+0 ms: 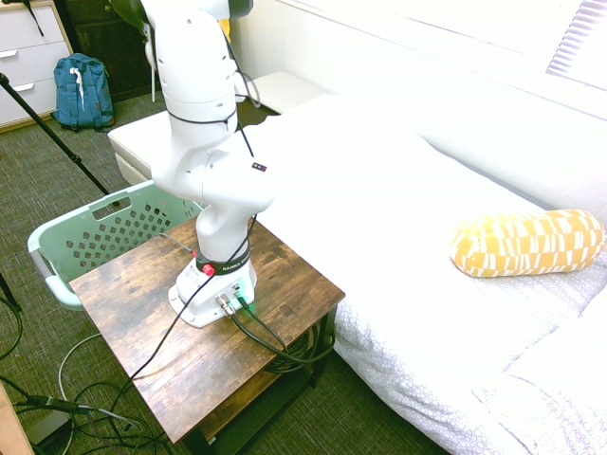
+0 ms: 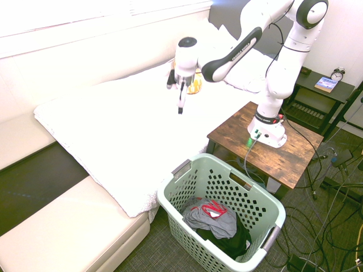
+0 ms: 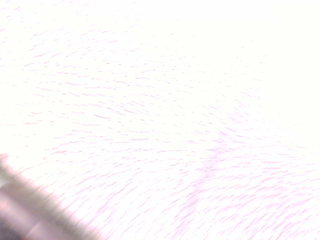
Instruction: Put my clothes in the laundry bag
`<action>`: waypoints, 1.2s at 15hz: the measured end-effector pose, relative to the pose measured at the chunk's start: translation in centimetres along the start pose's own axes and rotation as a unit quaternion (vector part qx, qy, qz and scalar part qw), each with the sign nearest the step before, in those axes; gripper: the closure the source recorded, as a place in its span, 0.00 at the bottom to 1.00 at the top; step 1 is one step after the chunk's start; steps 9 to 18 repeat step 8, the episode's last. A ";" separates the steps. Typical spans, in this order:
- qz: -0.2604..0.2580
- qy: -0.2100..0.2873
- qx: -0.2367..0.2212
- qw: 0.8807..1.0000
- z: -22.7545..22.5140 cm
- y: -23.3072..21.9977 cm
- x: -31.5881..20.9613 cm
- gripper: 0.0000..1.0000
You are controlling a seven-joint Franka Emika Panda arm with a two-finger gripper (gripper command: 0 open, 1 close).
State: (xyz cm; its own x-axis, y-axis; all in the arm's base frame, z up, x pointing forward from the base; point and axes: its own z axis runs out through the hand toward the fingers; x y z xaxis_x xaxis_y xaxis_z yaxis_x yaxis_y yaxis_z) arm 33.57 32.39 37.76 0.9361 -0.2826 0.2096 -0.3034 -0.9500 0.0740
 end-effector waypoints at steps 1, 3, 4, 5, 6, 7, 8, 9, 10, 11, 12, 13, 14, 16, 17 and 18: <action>0.029 0.009 -0.001 1.000 -0.4 3.7 4.7 0.00; 0.082 0.015 -0.004 0.996 -0.8 11.7 12.1 0.00; 0.105 0.015 -0.004 0.994 -0.9 15.3 14.6 0.00; 0.125 0.012 -0.004 0.992 -0.5 18.5 16.3 0.00; 0.145 0.004 -0.001 0.989 0.1 21.2 17.4 0.00; 0.160 -0.004 0.003 0.987 0.8 23.6 18.2 0.00; 0.174 -0.011 0.008 0.985 1.8 25.7 18.7 0.00; 0.174 -0.011 0.008 0.985 1.8 25.7 18.7 0.00; 0.174 -0.011 0.008 0.985 1.8 25.7 18.7 0.00; 0.174 -0.011 0.008 0.985 1.8 25.7 18.7 0.00; 0.174 -0.011 0.008 0.985 1.8 25.7 18.7 0.00; 0.174 -0.011 0.008 0.985 1.8 25.7 18.7 0.00; 0.174 -0.011 0.008 0.985 1.8 25.7 18.7 0.00; 0.174 -0.011 0.008 0.985 1.8 25.7 18.7 0.00; 0.174 -0.011 0.008 0.985 1.8 25.7 18.7 0.00; 0.174 -0.011 0.008 0.985 1.8 25.7 18.7 0.00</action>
